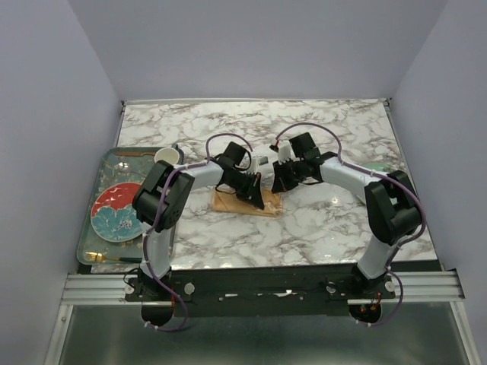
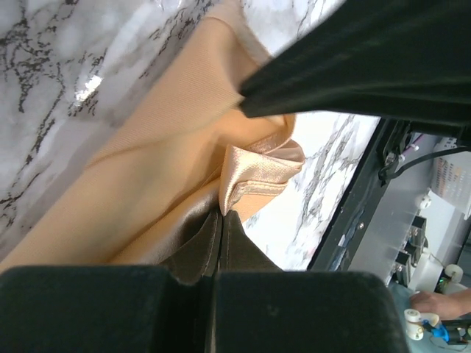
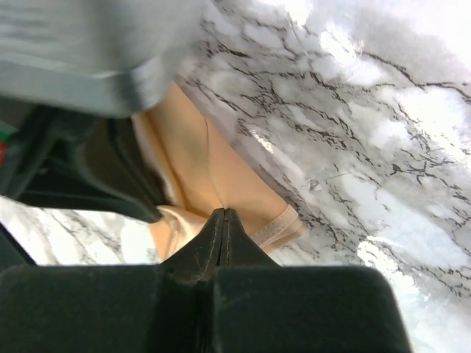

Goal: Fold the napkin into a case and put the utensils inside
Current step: Stuff the top corner of the smaller-rectangle-folded napkin into the folded napkin.

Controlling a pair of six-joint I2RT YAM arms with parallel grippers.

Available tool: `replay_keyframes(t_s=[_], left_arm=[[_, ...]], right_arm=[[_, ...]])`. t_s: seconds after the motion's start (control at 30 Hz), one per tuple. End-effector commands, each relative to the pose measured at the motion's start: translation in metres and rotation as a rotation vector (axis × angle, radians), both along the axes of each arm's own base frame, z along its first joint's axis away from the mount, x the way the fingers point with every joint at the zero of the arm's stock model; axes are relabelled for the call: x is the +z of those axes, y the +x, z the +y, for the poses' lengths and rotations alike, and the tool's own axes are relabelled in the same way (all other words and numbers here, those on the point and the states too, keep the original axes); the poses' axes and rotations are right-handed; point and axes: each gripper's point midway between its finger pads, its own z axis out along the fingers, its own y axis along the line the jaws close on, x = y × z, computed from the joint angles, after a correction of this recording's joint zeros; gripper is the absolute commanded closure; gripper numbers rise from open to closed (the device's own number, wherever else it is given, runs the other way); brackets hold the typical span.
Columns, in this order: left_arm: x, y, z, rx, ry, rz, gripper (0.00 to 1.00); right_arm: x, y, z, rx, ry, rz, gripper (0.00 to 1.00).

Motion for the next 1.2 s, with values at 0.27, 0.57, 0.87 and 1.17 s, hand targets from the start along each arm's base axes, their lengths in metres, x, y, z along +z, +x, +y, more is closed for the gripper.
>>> replay_keyframes(t_s=[0.27,0.57,0.87,1.17], left_arm=[[0.034,0.026,-0.015,0.035,-0.061,-0.013,1.00],[0.015,0.037,-0.013,0.047,0.018,0.018,1.00],[-0.012,0.037,-0.004,0.068,0.087,0.071,1.00],[0.027,0.041,-0.010,0.064,-0.051,-0.029,1.00]], right_arm=[[0.016,-0.011,0.006,0.009,0.042,0.018,0.99],[0.009,-0.007,0.002,-0.011,0.011,0.018,0.99],[0.017,0.001,-0.002,-0.061,0.013,-0.002,1.00],[0.005,-0.001,-0.004,-0.067,-0.001,0.030,0.99]])
